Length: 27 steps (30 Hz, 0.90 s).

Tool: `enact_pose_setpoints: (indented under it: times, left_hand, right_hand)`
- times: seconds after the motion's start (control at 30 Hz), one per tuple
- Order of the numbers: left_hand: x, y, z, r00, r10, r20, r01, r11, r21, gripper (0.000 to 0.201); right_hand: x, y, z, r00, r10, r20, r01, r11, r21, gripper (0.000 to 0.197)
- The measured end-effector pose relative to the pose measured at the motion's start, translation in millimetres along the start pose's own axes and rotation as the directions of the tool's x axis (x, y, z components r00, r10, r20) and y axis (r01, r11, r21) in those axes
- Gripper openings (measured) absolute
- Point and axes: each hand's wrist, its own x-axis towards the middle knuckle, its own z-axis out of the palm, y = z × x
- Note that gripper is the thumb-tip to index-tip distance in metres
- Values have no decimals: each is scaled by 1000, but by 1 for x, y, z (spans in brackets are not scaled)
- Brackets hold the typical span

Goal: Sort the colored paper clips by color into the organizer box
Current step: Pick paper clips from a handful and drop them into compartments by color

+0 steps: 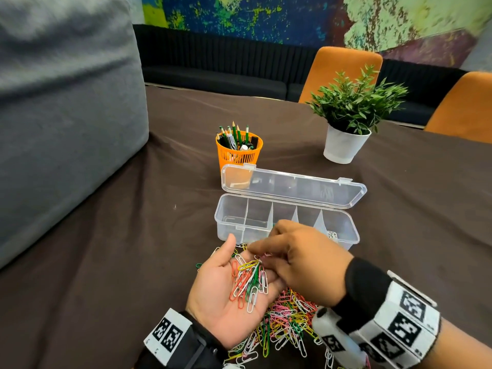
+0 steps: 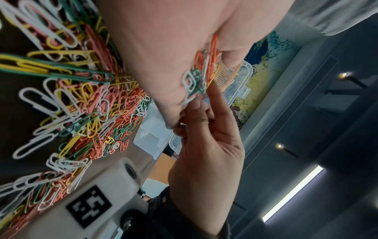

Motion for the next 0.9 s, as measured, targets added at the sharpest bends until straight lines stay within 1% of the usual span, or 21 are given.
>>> enact_pose_setpoints:
  times: [0.1, 0.17, 0.23, 0.3, 0.33, 0.4, 0.5, 0.57, 0.7, 0.8, 0.9]
  left_hand:
    - [1, 1, -3, 1000, -16, 3, 16, 1000, 0, 67]
    - [2, 2, -3, 1000, -11, -25, 12, 999, 29, 69]
    - [3, 4, -2, 999, -7, -40, 9, 999, 44, 70]
    - [3, 5, -3, 999, -9, -51, 12, 998, 58, 69]
    - [3, 6, -3, 999, -16, -49, 19, 998, 63, 70]
    - [4, 8, -3, 998, -24, -58, 27, 998, 61, 69]
    - [4, 9, -4, 997, 4, -77, 1, 998, 55, 67]
    - [5, 10, -3, 994, 27, -106, -22, 998, 51, 65]
    - [5, 12, -2, 989, 54, -138, -48, 998, 47, 63]
    - [5, 12, 0, 988, 63, -138, -57, 997, 49, 63]
    - [5, 11, -1, 988, 61, -140, -54, 997, 55, 63]
  right_hand:
    - [1, 6, -8, 1000, 16, -22, -16, 999, 31, 19]
    - [0, 13, -14, 998, 57, -31, -52, 988, 146, 13]
    - [2, 21, -20, 996, 87, 20, -89, 943, 322, 11]
    - [4, 26, -26, 993, 110, 45, -118, 873, 472, 13]
    - [6, 30, -29, 990, 135, 35, -133, 840, 526, 15]
    - [12, 39, -37, 977, 211, -12, -165, 799, 578, 15]
    - [25, 57, -46, 940, 330, -93, -217, 782, 584, 14]
    - [32, 65, -48, 923, 367, -117, -237, 779, 580, 14]
    - [39, 71, -47, 913, 388, -128, -238, 761, 604, 14]
    - [44, 73, -43, 909, 382, -165, -237, 802, 549, 14]
    - [51, 75, -36, 907, 378, -188, -259, 851, 457, 11]
